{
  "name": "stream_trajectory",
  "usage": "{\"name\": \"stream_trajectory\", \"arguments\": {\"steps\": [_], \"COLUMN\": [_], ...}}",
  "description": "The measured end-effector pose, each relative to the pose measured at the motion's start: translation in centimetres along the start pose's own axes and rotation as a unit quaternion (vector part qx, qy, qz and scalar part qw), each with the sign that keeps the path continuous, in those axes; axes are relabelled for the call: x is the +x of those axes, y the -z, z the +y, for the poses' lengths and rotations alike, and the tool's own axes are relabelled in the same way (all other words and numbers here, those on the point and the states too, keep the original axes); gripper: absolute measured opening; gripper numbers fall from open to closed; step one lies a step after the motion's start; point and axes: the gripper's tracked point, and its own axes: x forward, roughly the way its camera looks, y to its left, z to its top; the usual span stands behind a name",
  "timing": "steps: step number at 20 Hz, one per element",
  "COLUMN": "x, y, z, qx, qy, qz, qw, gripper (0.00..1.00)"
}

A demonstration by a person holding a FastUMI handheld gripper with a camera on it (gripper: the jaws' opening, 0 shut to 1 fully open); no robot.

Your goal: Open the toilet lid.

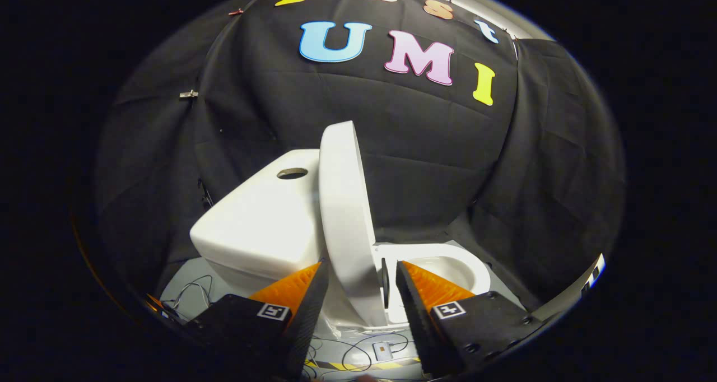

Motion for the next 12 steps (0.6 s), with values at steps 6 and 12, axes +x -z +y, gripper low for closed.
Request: {"name": "stream_trajectory", "arguments": {"steps": [6,12], "x": [-1.4,-3.6], "y": [-2.3,-6.3], "z": [-1.2,-2.4], "qx": [0.028,0.038], "qy": [-0.018,-0.041], "qz": [-0.021,-0.04], "qw": [0.999,0.998], "gripper": [0.98,0.98]}}
